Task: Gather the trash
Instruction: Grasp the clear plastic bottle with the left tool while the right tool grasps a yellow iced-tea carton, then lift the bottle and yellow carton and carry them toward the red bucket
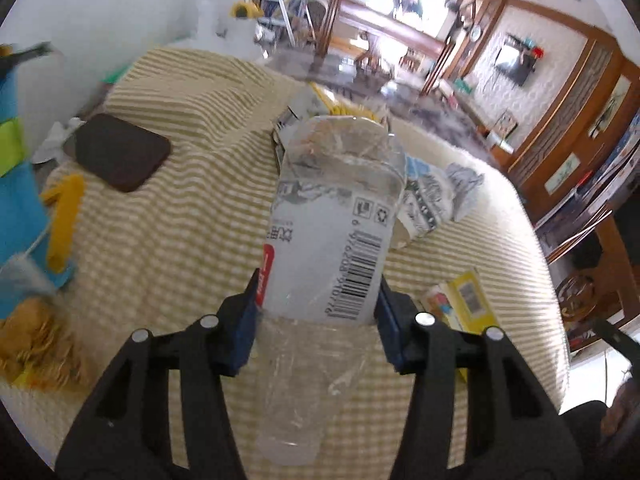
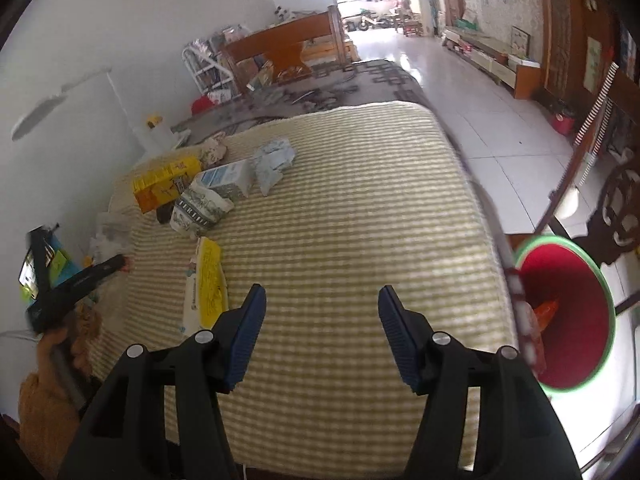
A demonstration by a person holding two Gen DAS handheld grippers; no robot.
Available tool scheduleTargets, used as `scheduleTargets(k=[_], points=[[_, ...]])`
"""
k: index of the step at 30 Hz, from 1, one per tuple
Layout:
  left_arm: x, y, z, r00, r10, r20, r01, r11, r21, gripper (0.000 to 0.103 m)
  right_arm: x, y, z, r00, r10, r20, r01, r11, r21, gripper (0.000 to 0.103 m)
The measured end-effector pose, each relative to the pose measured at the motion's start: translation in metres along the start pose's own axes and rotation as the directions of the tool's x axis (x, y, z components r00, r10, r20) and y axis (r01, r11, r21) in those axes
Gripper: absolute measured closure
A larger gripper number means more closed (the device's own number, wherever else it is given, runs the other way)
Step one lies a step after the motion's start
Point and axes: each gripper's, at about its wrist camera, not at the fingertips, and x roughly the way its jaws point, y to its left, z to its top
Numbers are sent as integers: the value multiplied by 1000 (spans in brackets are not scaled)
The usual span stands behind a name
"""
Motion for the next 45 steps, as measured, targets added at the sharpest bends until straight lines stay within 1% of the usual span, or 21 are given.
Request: scheduleTargets(k=[2,4,6,7,8,9,11,13,16,19,20,22,27,31,32,34,35,36,37,42,45], points=[[-9,6,-7,1000,-1,22,2,1000,-16,53,17,20,14,997,76,-25,-75,997,24,45],[-8,9,-13,1000,16,22,-15,1000,-13,53,35,45,32,987,156,-50,-153,987,52,45],[-2,14,-11,1000,29,11,-29,999,-17,53,53,74,53,968,240,-68,-233,968,89,35],[-1,16,-9,1000,26,9,-25,999,-30,53,64,90,66,954,289,-75,-280,953,113,34],[-1,17,-8,1000,15,10,-14,999,-40,53,77,105,79,944,320,-84,-308,942,133,29],[-4,18,-8,1000,7,12,-7,999,-42,53,90,121,91,940,329,-95,-313,938,147,27],[-6,15,-7,1000,-3,18,3,1000,-29,53,113,145,112,940,320,-114,-301,940,157,26],[-10,12,-7,999,-10,32,10,1000,-14,53,141,168,135,950,280,-139,-256,952,167,26],[-18,9,-6,998,-10,66,9,1000,3,53,176,195,159,963,198,-182,-169,972,161,26],[-22,11,-5,996,-7,84,7,1000,3,53,202,215,172,977,75,-199,-54,993,110,26],[-22,12,-5,996,-9,85,9,1000,1,53,210,220,175,978,35,-208,-18,996,83,26],[-24,12,-6,996,-11,92,12,1000,-3,53,223,224,173,974,-10,-227,25,998,64,26],[-30,14,-5,993,-30,112,32,999,-18,53,252,236,173,949,-49,-310,64,997,38,26],[-30,17,-3,993,-34,115,37,999,-29,53,266,244,169,930,-51,-364,61,998,15,26],[-30,19,-3,993,-33,116,37,999,-32,53,269,245,167,926,-48,-374,58,998,13,28],[-31,19,-2,992,-27,121,31,999,-33,53,273,242,162,921,-35,-388,46,999,18,40],[-31,19,-3,992,-24,124,28,999,-32,53,272,242,160,921,-27,-390,39,999,22,54],[-32,19,-3,992,-21,127,25,999,-31,53,269,240,157,920,-13,-391,27,999,29,64],[-32,18,-3,992,-19,128,23,999,-30,53,267,237,155,920,2,-391,12,999,35,69],[-31,17,-5,993,-21,120,25,999,-33,53,238,218,146,931,117,-347,-102,993,61,69],[-30,18,-5,993,-21,115,26,999,-40,53,211,207,139,937,156,-312,-148,988,49,69]])
